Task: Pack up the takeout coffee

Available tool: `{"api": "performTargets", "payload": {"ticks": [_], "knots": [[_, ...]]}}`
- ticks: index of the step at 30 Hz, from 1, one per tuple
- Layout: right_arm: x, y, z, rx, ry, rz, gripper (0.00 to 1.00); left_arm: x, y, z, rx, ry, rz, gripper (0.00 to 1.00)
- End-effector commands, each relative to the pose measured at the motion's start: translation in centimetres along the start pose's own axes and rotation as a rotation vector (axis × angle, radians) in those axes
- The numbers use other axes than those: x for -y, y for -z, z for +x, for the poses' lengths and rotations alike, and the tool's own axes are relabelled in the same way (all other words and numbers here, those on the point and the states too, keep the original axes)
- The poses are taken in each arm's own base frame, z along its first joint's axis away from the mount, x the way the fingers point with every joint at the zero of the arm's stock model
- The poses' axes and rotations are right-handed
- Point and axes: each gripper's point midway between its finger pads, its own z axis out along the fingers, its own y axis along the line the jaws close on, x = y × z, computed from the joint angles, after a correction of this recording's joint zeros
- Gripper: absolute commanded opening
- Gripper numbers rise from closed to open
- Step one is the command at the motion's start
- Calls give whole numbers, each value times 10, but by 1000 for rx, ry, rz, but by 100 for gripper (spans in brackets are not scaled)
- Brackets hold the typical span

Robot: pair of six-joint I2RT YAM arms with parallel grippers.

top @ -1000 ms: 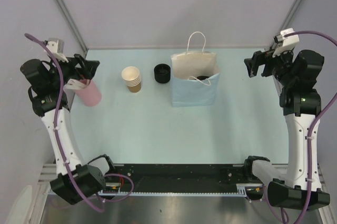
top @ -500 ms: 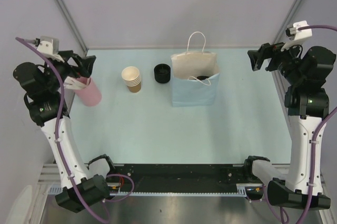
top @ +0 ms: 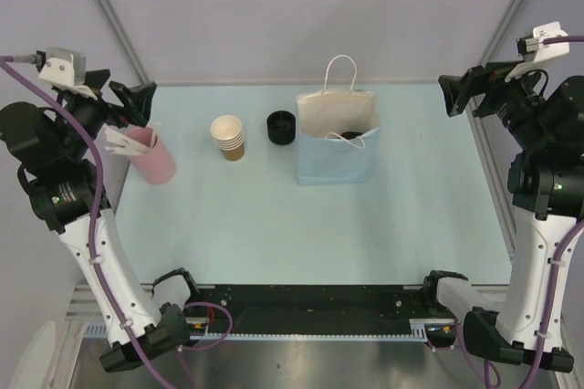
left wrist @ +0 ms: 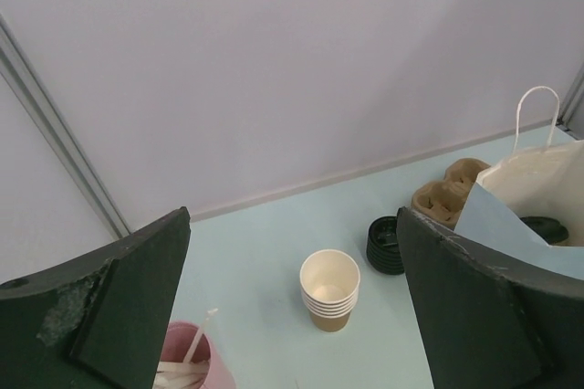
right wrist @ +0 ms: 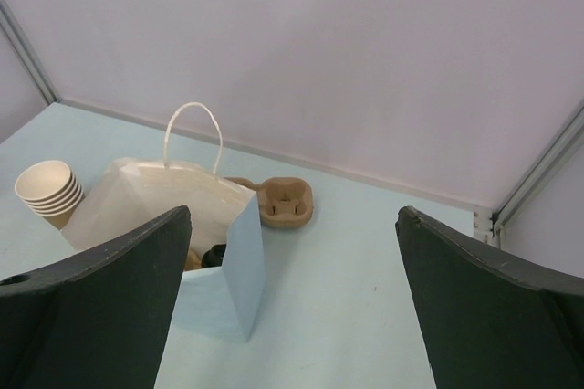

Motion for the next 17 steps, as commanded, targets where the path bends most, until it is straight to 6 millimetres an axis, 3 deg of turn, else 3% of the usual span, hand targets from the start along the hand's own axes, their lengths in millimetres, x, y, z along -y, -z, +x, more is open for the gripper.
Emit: {"api": "performTargets", "payload": {"ticks": [1, 17], "knots": [[-8, 15, -27, 47, 9, -9, 100, 6, 16, -29, 24, -61, -50, 100], [-11, 18, -26, 44, 21, -21, 100, 8, 19, -29, 19, -67, -53, 100]]}}
